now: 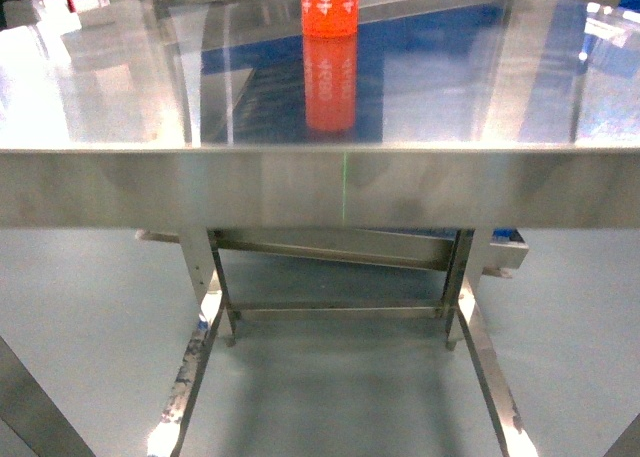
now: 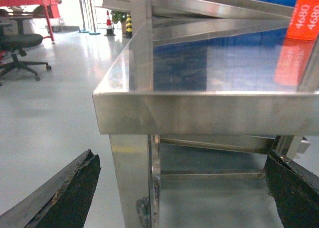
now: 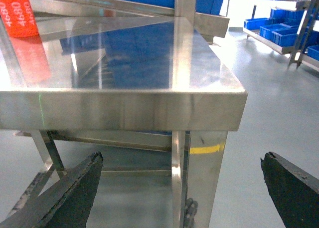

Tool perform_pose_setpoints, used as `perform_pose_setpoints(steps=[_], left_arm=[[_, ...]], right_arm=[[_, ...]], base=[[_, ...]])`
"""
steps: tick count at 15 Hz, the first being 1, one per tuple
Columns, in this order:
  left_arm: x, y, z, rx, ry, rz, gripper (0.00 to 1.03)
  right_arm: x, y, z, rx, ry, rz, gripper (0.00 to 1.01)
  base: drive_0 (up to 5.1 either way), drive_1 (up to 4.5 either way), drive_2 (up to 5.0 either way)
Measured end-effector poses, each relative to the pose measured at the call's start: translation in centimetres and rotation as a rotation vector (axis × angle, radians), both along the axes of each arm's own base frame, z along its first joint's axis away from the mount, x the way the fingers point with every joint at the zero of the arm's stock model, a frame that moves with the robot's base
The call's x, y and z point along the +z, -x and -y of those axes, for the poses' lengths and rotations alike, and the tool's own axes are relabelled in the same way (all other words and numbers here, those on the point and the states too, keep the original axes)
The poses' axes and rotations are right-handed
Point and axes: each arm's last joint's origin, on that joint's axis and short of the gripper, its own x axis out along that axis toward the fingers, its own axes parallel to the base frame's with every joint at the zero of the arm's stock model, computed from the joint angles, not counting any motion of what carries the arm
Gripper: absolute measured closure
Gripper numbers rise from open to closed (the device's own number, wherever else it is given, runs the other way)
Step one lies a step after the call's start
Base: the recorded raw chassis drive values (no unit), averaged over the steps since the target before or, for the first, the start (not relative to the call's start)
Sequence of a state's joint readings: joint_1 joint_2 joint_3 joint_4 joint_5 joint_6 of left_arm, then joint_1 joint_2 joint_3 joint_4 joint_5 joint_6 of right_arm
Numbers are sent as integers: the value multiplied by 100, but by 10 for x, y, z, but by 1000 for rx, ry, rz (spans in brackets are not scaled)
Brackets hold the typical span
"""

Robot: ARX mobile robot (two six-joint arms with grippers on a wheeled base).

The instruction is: Pick capacitor and pack into box

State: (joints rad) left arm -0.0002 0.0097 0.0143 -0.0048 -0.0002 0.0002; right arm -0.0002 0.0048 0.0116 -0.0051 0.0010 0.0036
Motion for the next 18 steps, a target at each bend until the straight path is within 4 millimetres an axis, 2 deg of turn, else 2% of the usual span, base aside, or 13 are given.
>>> perform_pose_setpoints(steps=[18], left_arm=[[0, 0, 0, 0, 0, 1, 5]], right_arm=[[0, 0, 0, 1, 1, 0, 3]], base=[[0, 0, 0]])
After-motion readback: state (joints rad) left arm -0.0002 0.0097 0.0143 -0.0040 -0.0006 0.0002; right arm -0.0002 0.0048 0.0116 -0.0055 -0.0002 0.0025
